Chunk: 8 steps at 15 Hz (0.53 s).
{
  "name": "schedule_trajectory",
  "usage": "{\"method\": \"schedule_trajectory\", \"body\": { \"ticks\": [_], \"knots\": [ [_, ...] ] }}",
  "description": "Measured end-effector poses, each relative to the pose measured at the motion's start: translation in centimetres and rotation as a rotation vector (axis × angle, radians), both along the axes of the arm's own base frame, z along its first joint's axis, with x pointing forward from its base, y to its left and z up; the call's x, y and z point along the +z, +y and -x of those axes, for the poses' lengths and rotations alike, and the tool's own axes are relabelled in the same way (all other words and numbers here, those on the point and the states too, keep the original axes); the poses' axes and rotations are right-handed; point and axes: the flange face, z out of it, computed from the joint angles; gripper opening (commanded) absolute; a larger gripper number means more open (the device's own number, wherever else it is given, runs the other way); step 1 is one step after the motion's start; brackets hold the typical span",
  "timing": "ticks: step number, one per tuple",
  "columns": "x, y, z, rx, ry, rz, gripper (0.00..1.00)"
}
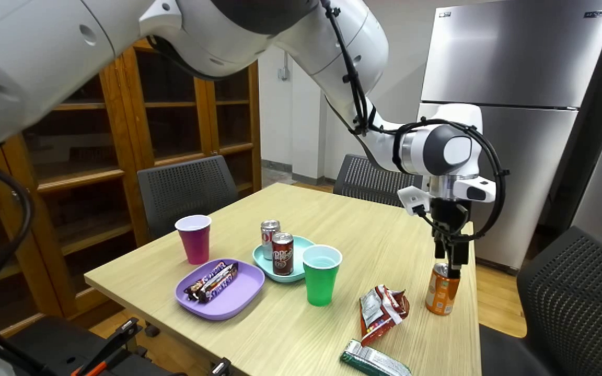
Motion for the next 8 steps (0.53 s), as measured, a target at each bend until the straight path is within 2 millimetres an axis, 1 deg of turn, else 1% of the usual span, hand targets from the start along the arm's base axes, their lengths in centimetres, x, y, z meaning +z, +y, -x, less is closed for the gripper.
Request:
{"method": "schedule_trajectory", "body": {
  "ticks": [8],
  "knots": [
    [-2.3,0.3,0.4,0.002,0.029,-0.011,1.00]
  ]
}}
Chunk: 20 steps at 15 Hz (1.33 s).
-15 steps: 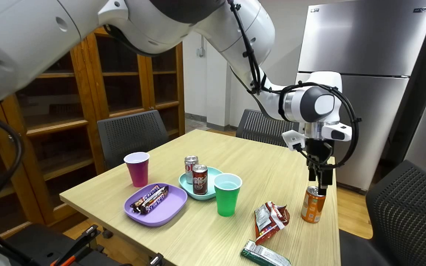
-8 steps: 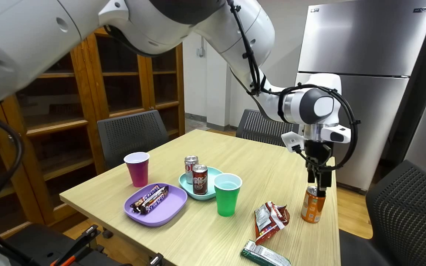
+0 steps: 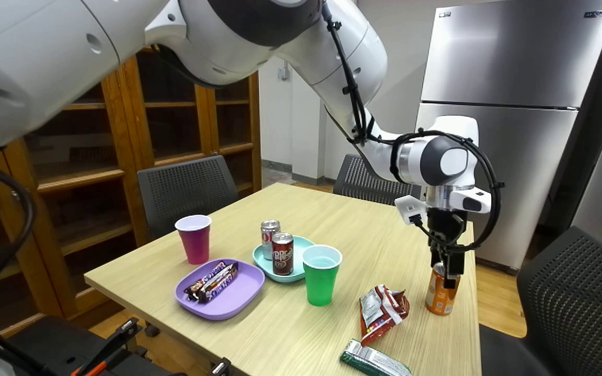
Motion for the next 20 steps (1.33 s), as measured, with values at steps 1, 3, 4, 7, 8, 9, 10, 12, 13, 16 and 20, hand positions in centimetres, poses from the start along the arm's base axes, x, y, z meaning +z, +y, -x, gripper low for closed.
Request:
{"method": "schedule_trajectory", "body": {
  "ticks": [1,3,4,7,8,9,10,12,13,16,20],
  "knots": [
    [-0.2,0.0,0.0,0.000,0.002,-0.001,1.00],
    [-0.5,0.0,0.1,0.000,0.005,-0.001,0.72],
    [-0.6,0.0,0.1,0.000,0.005,0.000,0.66],
    [-0.6,-0.1,0.1,0.003,0.001,0.003,0.42],
    [-0.5,-0.2,0.1,0.006,-0.001,0.005,0.39],
    [-0.5,-0.2,0.1,0.009,-0.003,0.006,0.39],
    [-0.5,-0.2,0.1,0.015,-0.004,0.007,0.39],
    [-0.5,-0.2,0.1,0.032,-0.008,0.010,0.39],
    [-0.5,-0.3,0.1,0.045,-0.012,0.013,0.39],
    [-0.5,-0.3,0.3,0.086,-0.027,0.026,0.39],
    [0.6,0.3,0.5,0.172,-0.065,0.047,0.39]
  ]
}}
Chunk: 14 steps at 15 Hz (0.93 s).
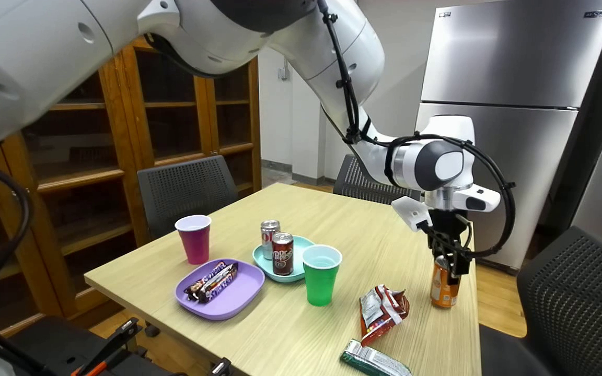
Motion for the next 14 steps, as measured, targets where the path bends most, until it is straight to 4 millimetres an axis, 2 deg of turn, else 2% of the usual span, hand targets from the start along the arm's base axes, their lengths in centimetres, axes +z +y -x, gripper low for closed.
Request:
{"method": "schedule_trajectory", "body": {
  "ticks": [5,11,14],
  "knots": [
    [2.7,2.8,0.1,0.120,-0.050,-0.005,0.39],
    [5.5,7.5,0.8,0.228,-0.092,-0.036,0.39],
    [6.2,10.1,1.6,0.268,-0.093,-0.059,0.39]
  ]
}}
